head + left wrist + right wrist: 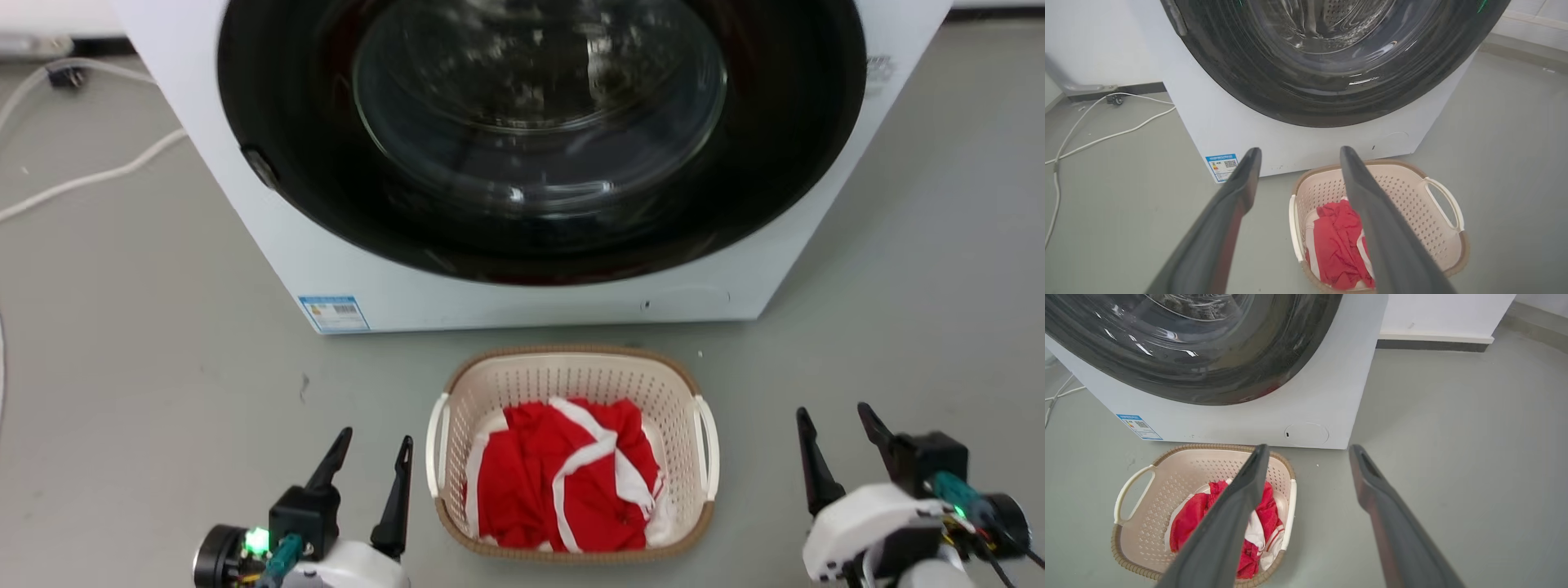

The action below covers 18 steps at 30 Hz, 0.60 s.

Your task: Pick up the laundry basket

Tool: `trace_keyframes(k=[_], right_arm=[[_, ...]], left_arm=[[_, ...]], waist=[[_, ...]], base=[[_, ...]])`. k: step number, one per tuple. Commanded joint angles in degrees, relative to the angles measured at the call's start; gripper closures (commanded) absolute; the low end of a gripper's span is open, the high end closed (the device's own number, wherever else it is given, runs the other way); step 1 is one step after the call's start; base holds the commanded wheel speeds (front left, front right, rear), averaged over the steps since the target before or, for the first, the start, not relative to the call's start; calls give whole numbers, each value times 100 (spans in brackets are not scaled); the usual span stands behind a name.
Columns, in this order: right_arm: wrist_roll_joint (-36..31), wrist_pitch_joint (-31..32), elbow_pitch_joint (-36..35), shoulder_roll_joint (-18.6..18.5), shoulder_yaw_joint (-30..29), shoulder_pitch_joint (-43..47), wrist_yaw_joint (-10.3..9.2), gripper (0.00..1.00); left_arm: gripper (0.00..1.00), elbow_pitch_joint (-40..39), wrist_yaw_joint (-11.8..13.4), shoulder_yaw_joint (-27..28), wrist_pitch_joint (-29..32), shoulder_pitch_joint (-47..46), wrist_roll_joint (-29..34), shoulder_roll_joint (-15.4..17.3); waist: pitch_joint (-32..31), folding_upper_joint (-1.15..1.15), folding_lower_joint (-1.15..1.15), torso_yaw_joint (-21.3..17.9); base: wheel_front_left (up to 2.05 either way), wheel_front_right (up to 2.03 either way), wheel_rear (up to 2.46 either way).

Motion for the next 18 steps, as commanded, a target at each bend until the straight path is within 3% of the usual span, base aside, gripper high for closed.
trace_keyframes(k=[1,18], right_arm=[[-37,41,75,11,43,-195,-4,0],[82,874,1881,12,646,-2167,-4,0]], left_arm=[[0,111,-18,12,-15,-161,17,68],[0,3213,-83,-729,9,-2708,-237,615]], waist=[[398,0,0,-107],[2026,0,0,-388]], base=[[0,0,0],[0,0,0]])
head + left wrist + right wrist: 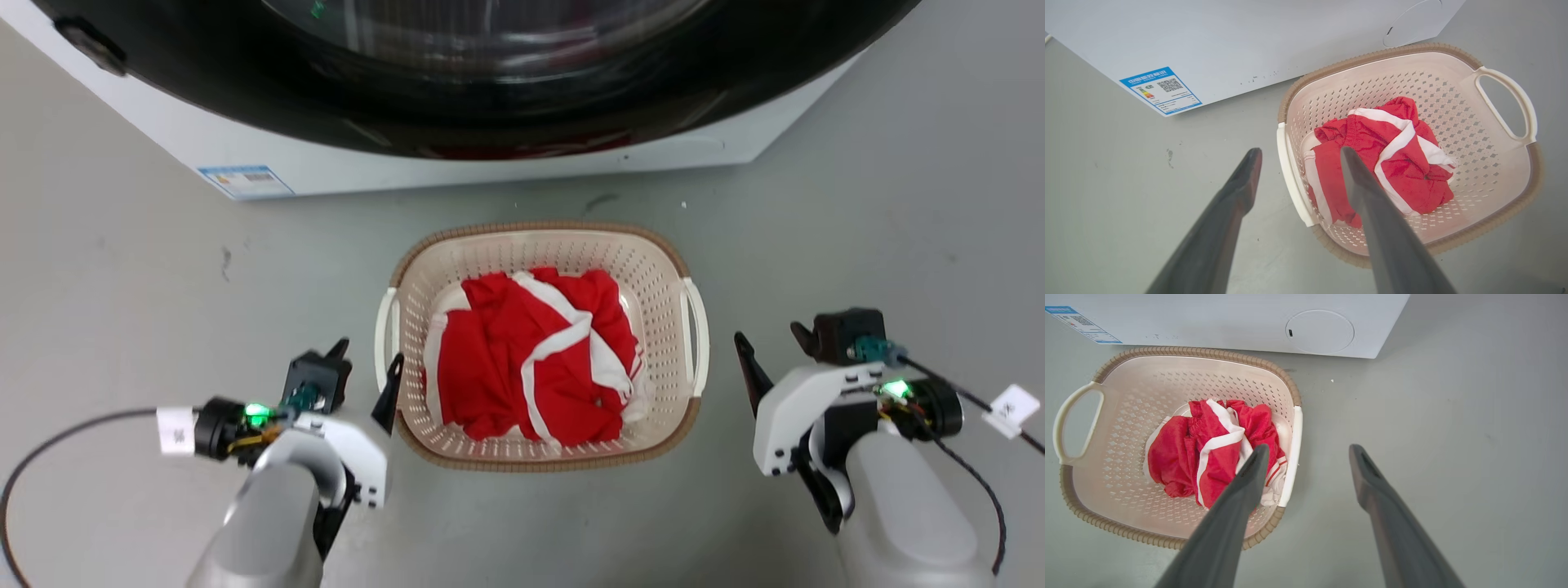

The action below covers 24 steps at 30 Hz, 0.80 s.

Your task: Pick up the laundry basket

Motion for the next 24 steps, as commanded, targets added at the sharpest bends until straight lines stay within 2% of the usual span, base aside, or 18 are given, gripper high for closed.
trace_keyframes(k=[1,14,24], right_arm=[[89,9,91,15,18,-218,-4,0],[398,40,1170,10,366,-1395,-4,0],[724,75,1747,13,725,-2025,-4,0]], left_arm=[[0,133,-3,-64,6,-190,-57,63],[0,1417,-5,-1148,512,-1635,-961,344],[0,1572,-4,-1896,921,-2185,-1655,552]], waist=[[296,0,-1,-61],[1164,0,-1,-160],[1572,0,-1,-170]], base=[[0,0,0],[0,0,0],[0,0,0]])
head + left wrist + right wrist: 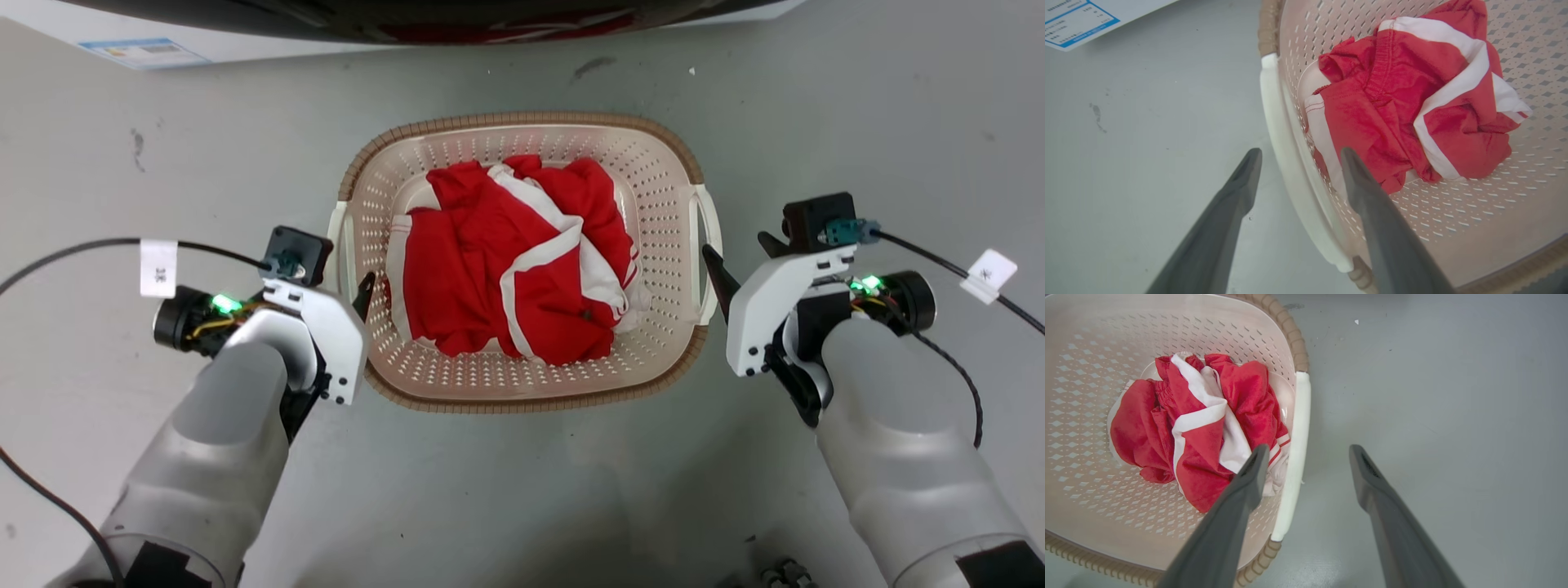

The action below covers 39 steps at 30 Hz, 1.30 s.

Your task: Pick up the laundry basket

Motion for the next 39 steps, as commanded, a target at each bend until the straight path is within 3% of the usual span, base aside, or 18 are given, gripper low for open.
trace_keyframes(k=[1,17,32,33,34,35,39], right_arm=[[52,24,66,9,58,-168,-4,0],[728,323,701,8,689,-831,-4,0],[962,200,1149,10,945,-1226,-4,0],[1009,214,1156,9,964,-1226,-4,5],[1028,203,1171,8,983,-1239,-4,59],[1058,191,1193,7,1000,-1251,-4,100],[1138,164,1251,-35,1084,-1236,3,100]], left_arm=[[0,19,-3,-89,21,-142,-73,80],[0,95,-4,-1132,332,-747,-727,243],[2,255,7,-1676,243,-1064,-1161,232],[53,259,7,-1715,247,-1070,-1193,225],[71,259,7,-1755,237,-1079,-1232,224],[100,246,7,-1794,224,-1078,-1260,218],[100,242,2,-1982,183,-1045,-1372,231]], waist=[[93,0,-1,2],[619,0,-1,57],[937,0,-1,156],[938,0,-1,162],[940,0,-1,165],[939,0,-1,168],[913,0,-1,182]], base=[[0,0,0],[0,0,0],[0,0,0],[0,0,0],[0,0,0],[0,0,0],[0,0,0]])
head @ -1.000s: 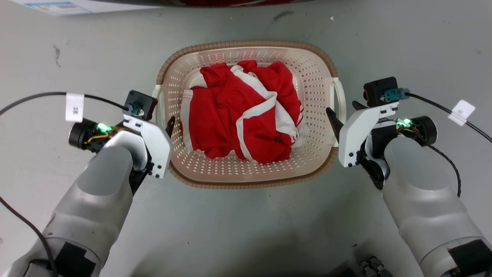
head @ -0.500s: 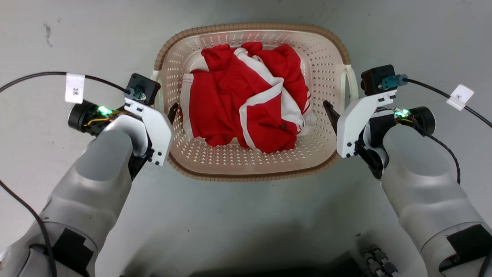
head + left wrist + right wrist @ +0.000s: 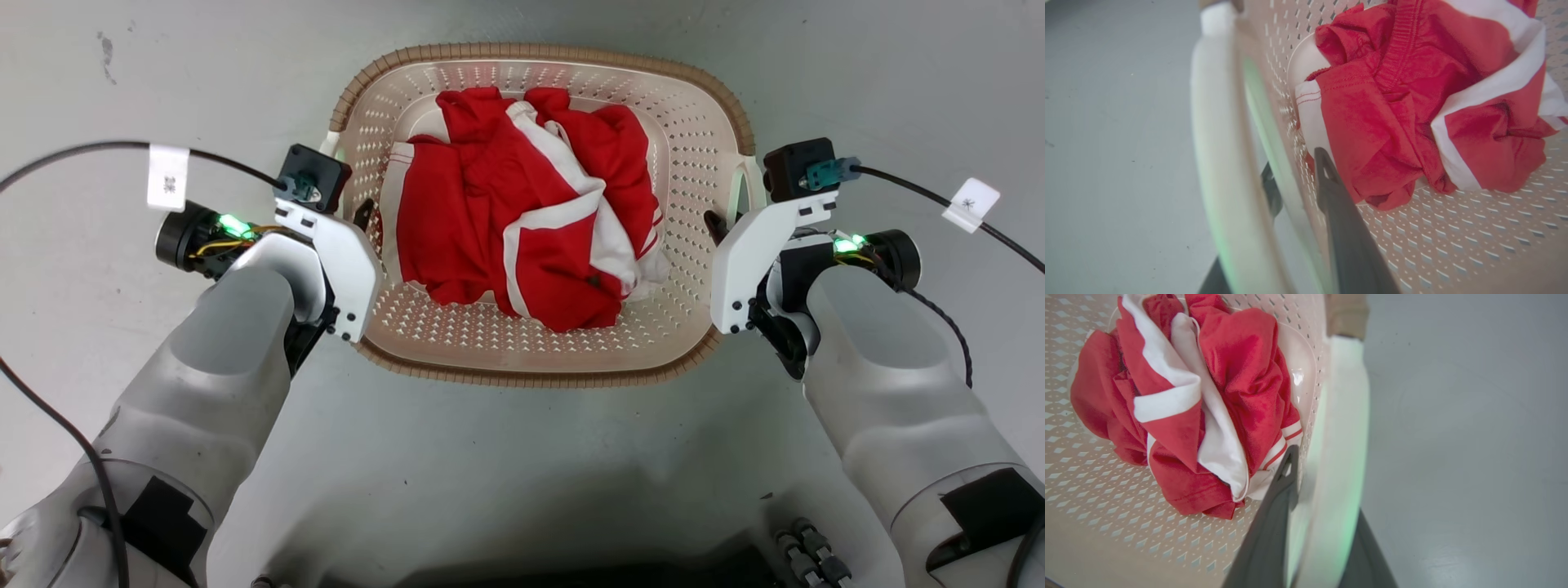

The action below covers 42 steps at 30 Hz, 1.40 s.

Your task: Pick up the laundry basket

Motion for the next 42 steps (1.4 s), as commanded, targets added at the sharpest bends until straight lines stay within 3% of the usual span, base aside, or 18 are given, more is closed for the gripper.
trace_keyframes(k=[1,13,23,33,42], right_arm=[[10,-20,12,-86,21,-98,11,100],[166,-26,194,-85,155,-113,12,100],[364,376,265,-85,425,222,7,100],[629,968,253,-81,837,783,8,100],[775,1329,210,-84,1320,1632,8,100]], left_arm=[[100,55,10,-75,13,33,18,83],[100,27,10,-550,39,41,-363,159],[100,-128,10,-1039,319,381,-811,198],[100,-375,8,-1575,690,942,-1406,293],[100,-640,4,-1966,964,1736,-2008,390]], waist=[[-6,0,0,1],[-128,0,0,22],[-677,0,0,53],[-1639,0,0,79],[-2963,0,0,103]], base=[[0,0,0],[0,0,0],[0,0,0],[0,0,0],[0,0,0]])
